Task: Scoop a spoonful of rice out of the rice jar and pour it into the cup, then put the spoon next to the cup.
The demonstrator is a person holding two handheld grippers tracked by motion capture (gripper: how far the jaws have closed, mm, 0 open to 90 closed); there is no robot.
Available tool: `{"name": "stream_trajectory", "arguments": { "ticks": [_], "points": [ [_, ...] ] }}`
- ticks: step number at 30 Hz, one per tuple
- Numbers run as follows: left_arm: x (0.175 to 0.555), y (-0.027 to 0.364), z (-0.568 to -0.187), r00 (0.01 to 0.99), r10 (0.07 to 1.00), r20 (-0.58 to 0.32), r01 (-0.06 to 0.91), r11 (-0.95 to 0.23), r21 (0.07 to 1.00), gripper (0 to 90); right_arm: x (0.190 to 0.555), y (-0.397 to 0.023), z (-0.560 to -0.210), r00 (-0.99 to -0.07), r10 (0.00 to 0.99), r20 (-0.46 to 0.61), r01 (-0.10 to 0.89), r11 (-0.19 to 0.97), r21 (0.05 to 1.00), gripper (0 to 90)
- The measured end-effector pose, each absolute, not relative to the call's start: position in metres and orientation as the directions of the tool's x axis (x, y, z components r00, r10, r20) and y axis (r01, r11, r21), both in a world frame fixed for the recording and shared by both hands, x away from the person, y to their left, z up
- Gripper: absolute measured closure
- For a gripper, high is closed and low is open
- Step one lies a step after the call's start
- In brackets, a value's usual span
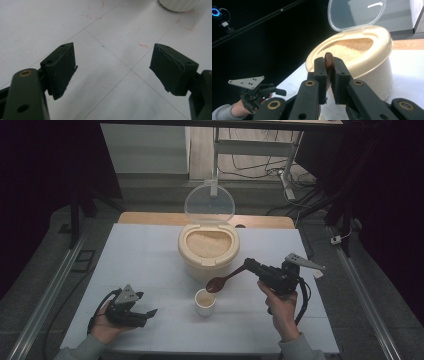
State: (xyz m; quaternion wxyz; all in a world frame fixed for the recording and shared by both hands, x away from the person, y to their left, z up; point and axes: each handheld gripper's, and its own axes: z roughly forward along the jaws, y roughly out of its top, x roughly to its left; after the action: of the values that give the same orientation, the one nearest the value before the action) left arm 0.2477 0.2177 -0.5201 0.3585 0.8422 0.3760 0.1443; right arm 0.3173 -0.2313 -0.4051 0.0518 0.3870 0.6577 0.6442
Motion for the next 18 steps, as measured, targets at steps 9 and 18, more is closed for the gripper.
{"name": "stream_trajectory", "arguments": {
  "ticks": [9, 18],
  "points": [
    [0.248, 0.219, -0.519, 0.673, 0.739, -0.027, 0.53, -0.456, 0.715, 20.4, 0.313, -0.251, -0.397, -0.72, 0.551, 0.421, 0.455, -0.081, 0.887, 83.7],
    [0.247, 0.219, -0.519, 0.673, 0.739, -0.023, 0.528, -0.458, 0.715, 20.4, 0.314, -0.259, -0.397, -0.735, 0.56, 0.383, 0.485, 0.039, 0.874, 83.7]
  ]
}}
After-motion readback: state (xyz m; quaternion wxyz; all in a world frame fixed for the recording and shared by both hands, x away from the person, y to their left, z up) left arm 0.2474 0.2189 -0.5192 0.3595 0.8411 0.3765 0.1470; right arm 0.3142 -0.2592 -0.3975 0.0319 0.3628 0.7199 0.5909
